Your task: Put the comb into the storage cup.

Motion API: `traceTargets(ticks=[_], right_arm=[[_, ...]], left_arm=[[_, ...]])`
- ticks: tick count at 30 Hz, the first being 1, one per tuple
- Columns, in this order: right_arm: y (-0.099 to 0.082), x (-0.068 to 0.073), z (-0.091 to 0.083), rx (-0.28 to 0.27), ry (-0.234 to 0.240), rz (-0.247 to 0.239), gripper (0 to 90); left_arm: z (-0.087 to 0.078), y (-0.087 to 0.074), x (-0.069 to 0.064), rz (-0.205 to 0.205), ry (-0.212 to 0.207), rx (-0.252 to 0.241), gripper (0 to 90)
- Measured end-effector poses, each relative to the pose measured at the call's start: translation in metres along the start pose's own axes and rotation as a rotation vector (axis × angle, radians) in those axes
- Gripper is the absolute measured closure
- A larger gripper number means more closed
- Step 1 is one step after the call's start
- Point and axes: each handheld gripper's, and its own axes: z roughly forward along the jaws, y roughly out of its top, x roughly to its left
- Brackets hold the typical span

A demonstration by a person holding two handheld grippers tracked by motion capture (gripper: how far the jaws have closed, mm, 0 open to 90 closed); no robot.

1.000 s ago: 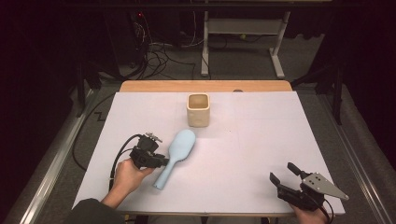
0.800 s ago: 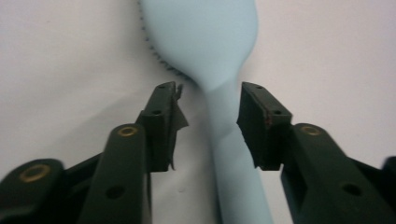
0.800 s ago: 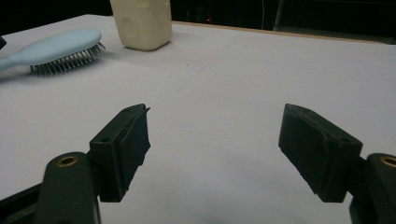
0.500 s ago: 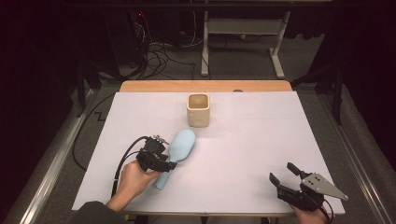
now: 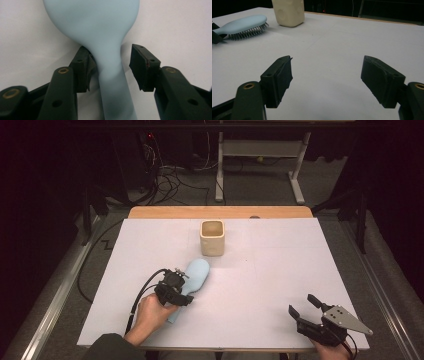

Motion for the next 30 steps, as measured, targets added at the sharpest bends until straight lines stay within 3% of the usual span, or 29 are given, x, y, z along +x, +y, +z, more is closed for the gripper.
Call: traceTargets(ticks=[8, 13, 19, 23, 30], right_arm=[[0.000, 0.001, 0.000, -0.003, 0.004, -0.007, 26.5], [0.000, 0.001, 0.000, -0.004, -0.006, -0.007, 27.0], [0.000, 0.002, -0.001, -0.003, -0.009, -0.013, 26.8], [0.001, 0.001, -0.002, -0.033, 0.008, 0.003, 24.4], [0.002, 0.001, -0.001, -0.040, 0.014, 0.026, 21.6]], left_arm=[[0.000, 0.001, 0.000, 0.013, 0.039, 0.002, 63.6], [0.000, 0.001, 0.003, 0.005, 0.028, -0.004, 68.9], [0.000, 0.000, 0.002, 0.027, 0.035, -0.012, 69.4], [-0.001, -0.002, 0.004, 0.041, 0.018, -0.025, 69.5], [-0.003, -0.009, 0.006, 0.050, -0.012, -0.053, 69.6]])
